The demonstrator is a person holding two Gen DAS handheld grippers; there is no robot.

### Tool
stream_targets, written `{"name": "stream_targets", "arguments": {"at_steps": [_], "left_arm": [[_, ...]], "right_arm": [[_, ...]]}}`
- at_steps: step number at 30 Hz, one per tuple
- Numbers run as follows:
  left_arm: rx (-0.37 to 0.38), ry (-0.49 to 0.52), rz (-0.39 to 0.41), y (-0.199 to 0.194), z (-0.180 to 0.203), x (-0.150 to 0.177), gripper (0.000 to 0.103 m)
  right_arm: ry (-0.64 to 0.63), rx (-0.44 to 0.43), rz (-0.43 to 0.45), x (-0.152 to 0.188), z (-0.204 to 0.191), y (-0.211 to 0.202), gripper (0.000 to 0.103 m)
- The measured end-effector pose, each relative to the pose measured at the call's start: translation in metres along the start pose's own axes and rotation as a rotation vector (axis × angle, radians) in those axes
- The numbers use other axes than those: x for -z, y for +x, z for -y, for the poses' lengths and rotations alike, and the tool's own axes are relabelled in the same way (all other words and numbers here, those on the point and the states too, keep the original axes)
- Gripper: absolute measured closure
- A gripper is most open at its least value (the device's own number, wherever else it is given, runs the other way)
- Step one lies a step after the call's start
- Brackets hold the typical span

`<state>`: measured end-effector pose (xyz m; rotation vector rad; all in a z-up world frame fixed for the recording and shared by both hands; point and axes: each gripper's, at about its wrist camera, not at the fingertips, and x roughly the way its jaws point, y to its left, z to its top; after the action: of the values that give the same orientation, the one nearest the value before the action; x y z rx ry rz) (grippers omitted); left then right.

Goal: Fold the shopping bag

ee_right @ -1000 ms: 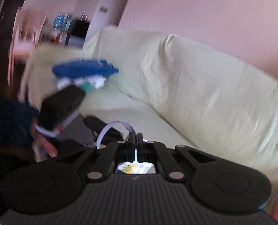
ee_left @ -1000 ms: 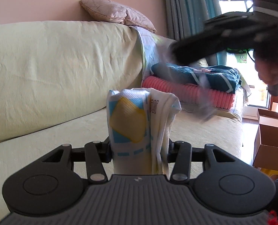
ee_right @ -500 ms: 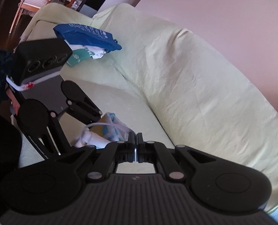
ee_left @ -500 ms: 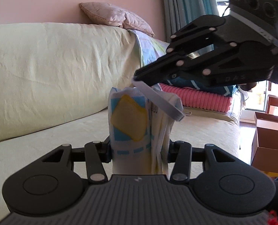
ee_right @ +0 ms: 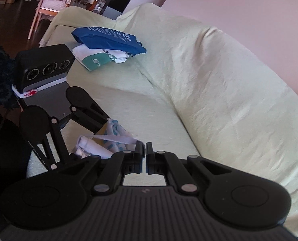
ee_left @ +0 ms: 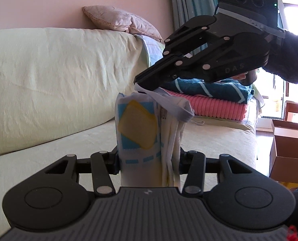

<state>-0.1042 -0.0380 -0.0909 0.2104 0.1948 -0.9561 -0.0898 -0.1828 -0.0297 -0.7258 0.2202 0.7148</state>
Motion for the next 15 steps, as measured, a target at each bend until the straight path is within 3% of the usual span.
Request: {"name": "stream_targets", "arguments": {"at_steps": [9, 15], "left_arm": [[0.002, -0.007, 0.007, 0.003, 0.001, -0.001, 0.050], [0.004, 0.010, 0.015, -0.003, -0.006, 0.008, 0.050]], "right_arm": [[-0.002, 0.062, -0.026, 0.007, -0.013, -0.006, 0.103], [0.045, 0.037, -0.004, 0.013, -0.003, -0.003, 0.103]]}}
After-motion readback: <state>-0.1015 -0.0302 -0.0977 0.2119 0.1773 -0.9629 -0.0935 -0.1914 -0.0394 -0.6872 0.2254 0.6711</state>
